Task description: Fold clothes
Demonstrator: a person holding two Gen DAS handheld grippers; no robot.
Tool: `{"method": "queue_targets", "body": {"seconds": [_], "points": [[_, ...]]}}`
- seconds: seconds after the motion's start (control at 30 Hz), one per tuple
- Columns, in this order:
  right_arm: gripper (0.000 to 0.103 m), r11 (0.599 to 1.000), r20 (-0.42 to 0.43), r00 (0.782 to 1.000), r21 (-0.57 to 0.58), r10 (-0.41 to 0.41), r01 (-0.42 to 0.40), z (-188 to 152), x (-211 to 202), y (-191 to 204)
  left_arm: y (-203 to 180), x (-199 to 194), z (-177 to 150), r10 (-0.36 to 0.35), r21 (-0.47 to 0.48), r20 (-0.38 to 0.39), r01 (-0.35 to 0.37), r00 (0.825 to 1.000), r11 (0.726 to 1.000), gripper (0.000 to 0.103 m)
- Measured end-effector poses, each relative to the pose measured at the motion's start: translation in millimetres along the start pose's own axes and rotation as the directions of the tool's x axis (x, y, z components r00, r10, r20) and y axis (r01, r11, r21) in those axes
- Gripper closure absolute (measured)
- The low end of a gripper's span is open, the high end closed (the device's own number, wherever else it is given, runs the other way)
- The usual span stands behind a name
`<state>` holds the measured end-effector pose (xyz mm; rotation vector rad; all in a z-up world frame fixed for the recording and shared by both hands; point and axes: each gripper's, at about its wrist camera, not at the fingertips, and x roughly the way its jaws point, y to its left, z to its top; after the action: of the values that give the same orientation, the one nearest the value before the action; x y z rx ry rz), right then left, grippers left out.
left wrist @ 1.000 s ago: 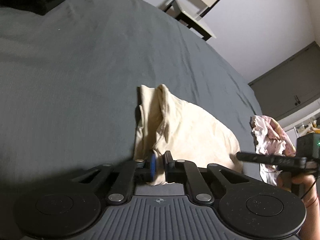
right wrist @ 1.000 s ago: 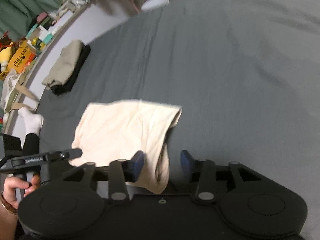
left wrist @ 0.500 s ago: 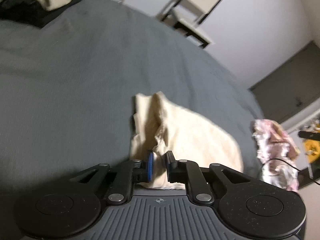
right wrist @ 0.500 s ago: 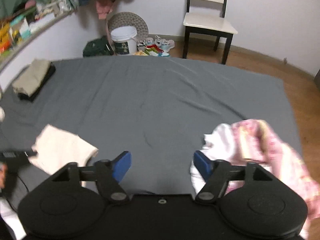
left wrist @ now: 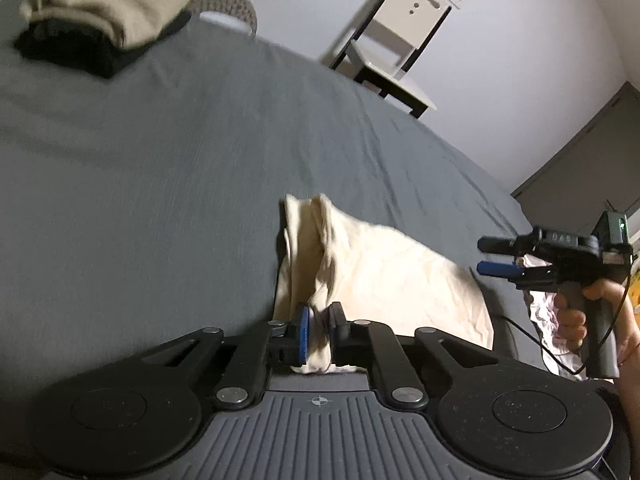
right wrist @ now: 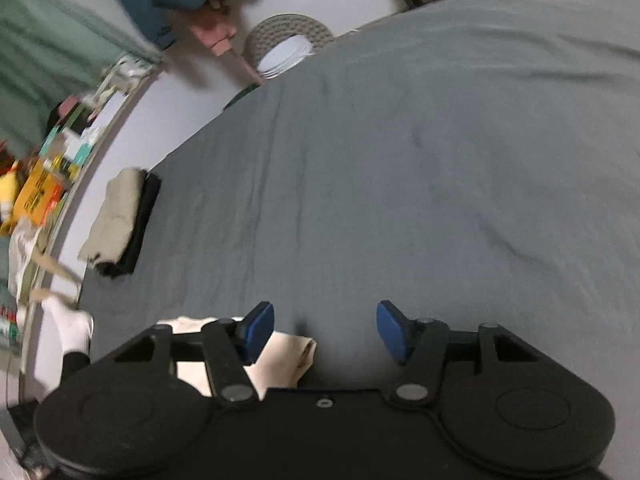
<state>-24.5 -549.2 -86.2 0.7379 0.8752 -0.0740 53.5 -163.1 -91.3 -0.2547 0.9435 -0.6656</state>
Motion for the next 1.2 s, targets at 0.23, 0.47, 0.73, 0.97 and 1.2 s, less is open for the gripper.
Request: {"method": "queue_targets", "body": {"seconds": [0.23,0.47,0.73,0.97,1.2], "points": [[0.059,0.978,-0.073,0.985,0.152,0.158,-0.145,-7.8,3.8,-32.0,-4.1,-10.3,49.2,-0.046,0.004,0.112,0.046,0.993,0.999,0.013],[0.078,0.967,-0.109,0.971,0.163,0.213,-0.194,-7.7,17.4,-33.3,-10.9,54.5,74.3,-0.016,0.009,-0.033,0.016,0.999,1.000,0.025],[0.097,0.972,-0.095,0.974,0.132,0.206,-0.193,-8.0,24.6,-27.4,-11.4,78.1,68.1,0.021,0.003,-0.075,-0.021,0.997,1.000,0.100],[0.098,0.971,0.026,0.972,-0.060,0.232,-0.230,-4.9,8.5,3.9,-9.4,58.5,65.3,0.032,-0.002,0.020,-0.032,0.999,0.999,0.100],[0.054,0.990,0.053,0.997,-0.134,0.052,-0.045,-4.1,15.0,12.3,-8.7,71.1,68.5,0.107,0.038,-0.034,-0.106,0.994,0.994,0.099]]}}
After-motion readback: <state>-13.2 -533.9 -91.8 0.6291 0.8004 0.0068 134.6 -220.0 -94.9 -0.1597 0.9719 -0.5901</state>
